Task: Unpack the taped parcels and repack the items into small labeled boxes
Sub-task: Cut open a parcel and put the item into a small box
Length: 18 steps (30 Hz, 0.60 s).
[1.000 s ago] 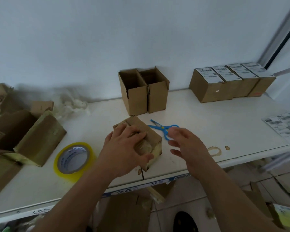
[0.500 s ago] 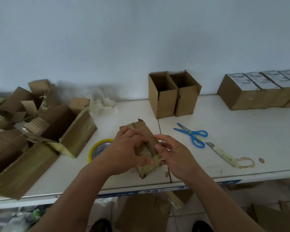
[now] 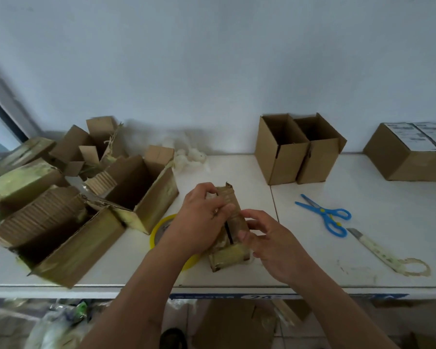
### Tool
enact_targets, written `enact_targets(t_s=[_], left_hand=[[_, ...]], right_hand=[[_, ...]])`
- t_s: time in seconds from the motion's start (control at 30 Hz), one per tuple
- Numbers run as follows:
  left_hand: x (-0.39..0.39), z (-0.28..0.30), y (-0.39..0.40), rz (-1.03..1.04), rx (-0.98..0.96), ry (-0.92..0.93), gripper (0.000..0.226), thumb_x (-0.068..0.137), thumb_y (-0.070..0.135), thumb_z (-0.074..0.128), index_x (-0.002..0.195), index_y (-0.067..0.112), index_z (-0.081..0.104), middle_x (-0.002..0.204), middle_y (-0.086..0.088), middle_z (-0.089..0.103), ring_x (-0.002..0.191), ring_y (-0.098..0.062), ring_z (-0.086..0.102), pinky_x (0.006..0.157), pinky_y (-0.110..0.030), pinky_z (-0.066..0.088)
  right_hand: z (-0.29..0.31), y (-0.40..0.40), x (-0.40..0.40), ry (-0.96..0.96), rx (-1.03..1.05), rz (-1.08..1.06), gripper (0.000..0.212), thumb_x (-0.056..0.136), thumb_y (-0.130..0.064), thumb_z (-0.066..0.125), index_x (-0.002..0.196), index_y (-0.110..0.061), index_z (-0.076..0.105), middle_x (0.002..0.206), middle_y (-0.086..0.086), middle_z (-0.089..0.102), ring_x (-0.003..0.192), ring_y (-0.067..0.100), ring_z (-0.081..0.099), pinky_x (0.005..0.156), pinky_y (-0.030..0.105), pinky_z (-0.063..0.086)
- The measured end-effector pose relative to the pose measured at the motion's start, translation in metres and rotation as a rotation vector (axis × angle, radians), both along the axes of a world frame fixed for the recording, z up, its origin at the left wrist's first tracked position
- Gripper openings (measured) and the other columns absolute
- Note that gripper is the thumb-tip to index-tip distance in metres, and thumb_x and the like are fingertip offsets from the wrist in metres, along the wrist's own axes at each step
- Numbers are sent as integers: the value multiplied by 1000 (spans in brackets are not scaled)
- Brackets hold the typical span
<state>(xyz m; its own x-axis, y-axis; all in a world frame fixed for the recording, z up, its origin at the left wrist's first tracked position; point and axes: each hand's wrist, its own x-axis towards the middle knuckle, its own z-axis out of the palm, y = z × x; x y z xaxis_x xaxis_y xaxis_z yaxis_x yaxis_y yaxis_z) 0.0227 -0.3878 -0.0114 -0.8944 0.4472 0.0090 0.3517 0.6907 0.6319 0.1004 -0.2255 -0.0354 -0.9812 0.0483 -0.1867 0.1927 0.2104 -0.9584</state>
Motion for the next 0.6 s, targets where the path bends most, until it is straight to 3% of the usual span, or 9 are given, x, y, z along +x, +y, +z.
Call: enact_targets(t_s=[0.1, 0.17, 0.27, 0.4, 0.47, 0.53, 0.6], left_hand=[[-1, 4, 0, 62, 43, -13, 20, 91, 46, 63, 78, 30, 62, 129, 12, 34, 123, -13, 37, 103, -33, 40], [-2, 5, -2, 99, 96, -47, 20, 87, 39, 70, 74, 28, 58, 128, 13, 34, 118, -10, 42, 93, -25, 41], [-2, 7, -7, 167, 193, -79, 12, 87, 30, 70, 87, 29, 59, 129, 11, 35, 104, -2, 49, 74, -7, 39], [0, 6, -14, 245, 360, -161, 32, 93, 18, 63, 116, 38, 54, 130, 14, 32, 93, 10, 48, 58, 1, 41], [2, 4, -13, 285, 429, -160, 34, 95, 13, 57, 117, 40, 54, 130, 16, 34, 98, 9, 49, 61, -3, 44], [6, 2, -12, 348, 525, -144, 32, 97, 13, 51, 113, 41, 55, 130, 15, 38, 107, 2, 52, 73, -12, 49], [9, 0, -11, 491, 652, -208, 28, 100, 19, 46, 104, 43, 59, 124, 12, 52, 104, -8, 60, 78, -35, 59]], right_hand=[[2, -2, -3, -6, -40, -2, 29, 95, -21, 61, 112, -44, 56, 111, -13, 64, 85, -5, 66, 59, 9, 48], [4, -1, -5, -13, -40, 2, 29, 95, -19, 61, 111, -42, 56, 111, -11, 65, 84, -6, 66, 59, 8, 47], [8, 0, -7, -24, 36, 23, 29, 95, -22, 62, 110, -44, 53, 109, -15, 64, 84, -11, 63, 59, 5, 46], [11, 2, -9, -38, 83, 45, 31, 94, -18, 63, 113, -40, 54, 109, -13, 66, 82, -7, 63, 58, 6, 45], [14, 2, -10, -50, 120, 69, 30, 95, -21, 62, 116, -39, 53, 110, -15, 65, 86, -5, 63, 59, 8, 45], [16, 2, -12, -58, 160, 89, 29, 95, -24, 61, 115, -43, 51, 109, -17, 65, 88, -4, 63, 63, 10, 45], [17, 4, -14, -70, 184, 83, 27, 95, -27, 60, 112, -44, 49, 110, -16, 64, 91, 1, 63, 69, 14, 46]])
